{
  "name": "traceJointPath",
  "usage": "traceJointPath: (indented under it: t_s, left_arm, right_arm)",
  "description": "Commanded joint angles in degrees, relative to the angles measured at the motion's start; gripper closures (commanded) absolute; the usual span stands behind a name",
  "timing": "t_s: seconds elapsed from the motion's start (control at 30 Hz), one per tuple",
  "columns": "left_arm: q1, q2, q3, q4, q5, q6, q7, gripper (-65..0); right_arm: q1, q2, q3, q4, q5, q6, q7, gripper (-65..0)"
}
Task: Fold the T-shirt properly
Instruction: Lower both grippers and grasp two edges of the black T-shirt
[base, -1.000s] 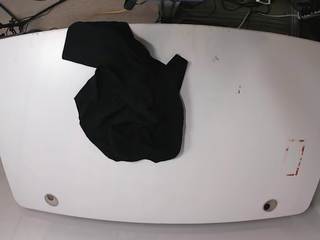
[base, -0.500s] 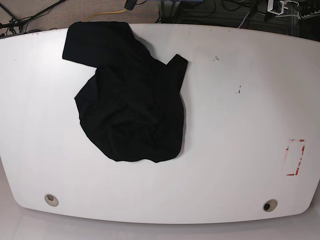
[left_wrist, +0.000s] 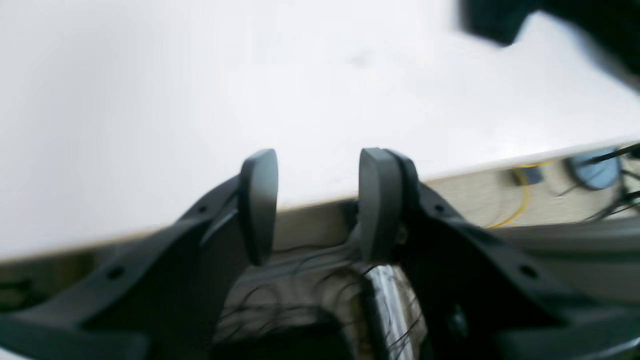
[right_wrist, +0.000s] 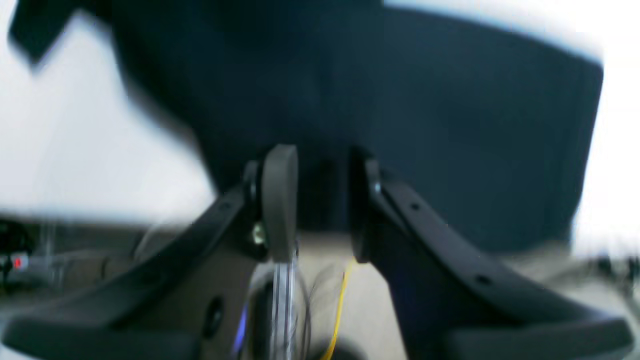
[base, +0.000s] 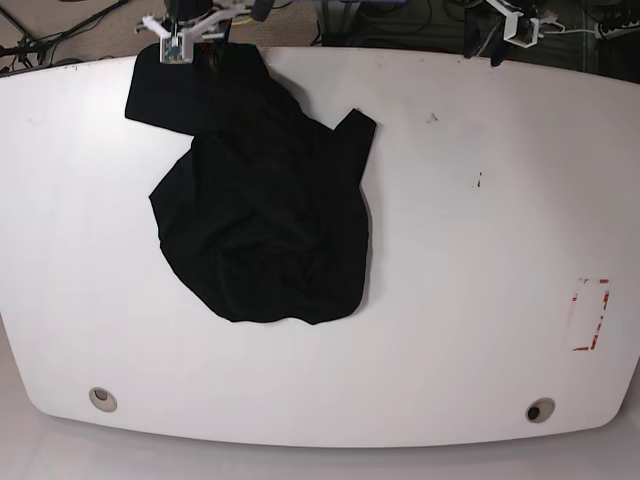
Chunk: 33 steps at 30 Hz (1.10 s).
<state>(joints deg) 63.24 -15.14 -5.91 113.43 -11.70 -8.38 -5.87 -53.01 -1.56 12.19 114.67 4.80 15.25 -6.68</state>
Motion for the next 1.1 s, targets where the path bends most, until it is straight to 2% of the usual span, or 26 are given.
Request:
traceJointPath:
  t_s: [0.0,0.2,0.37,0.47,0.57,0.67,0.83,1.07]
  left_arm:
    - [-0.9,-0.4,1.5,1.1,-0.3,0.3,-1.5,-24.6]
    - [-2.0,-0.4,6.3,1.1,-0.3,0.4,-1.5,-38.2]
    - [-5.5,-0.4,9.6,0.9,-0.3,0.4,-1.6,-39.3]
    - [-6.4,-0.4,11.1,0.9,-0.3,0.4,-1.6,-39.3]
    - [-9.7,-0.4,13.3,0.6,-0.2,0.5,-1.4,-39.3]
    - [-13.5,-0.4,15.3,0.6,-0.1,0.5,2.6,-39.3]
    - [-21.4,-0.4,18.3,0.6,-0.2,0.5,12.2,-39.2]
    - [-28.2,-0.3,20.0,-1.1,-0.2,0.5,17.4,-39.2]
  right_arm:
    - [2.0,0.8,-0.1,1.1,0.2,0.5,0.8,-16.6]
    - [8.5,4.1,-0.2,1.0,0.0,0.5,-0.8,-17.4]
    - [15.9,6.1,-0.3,1.0,0.0,0.5,-8.0,-18.7]
    - [19.7,6.5,0.1,1.0,0.4,0.5,-12.2,-28.2]
    - [23.2,6.5,0.2,0.8,0.0,0.5,-13.5,-37.3]
    - [26.2,6.5,0.2,0.5,0.0,0.5,-14.3,-41.4]
    - [32.7,7.4,0.0,0.5,0.0,0.5,-21.0,-43.0]
    - [40.8,7.8,-0.3,-1.0,0.1,0.5,-27.0,-42.8]
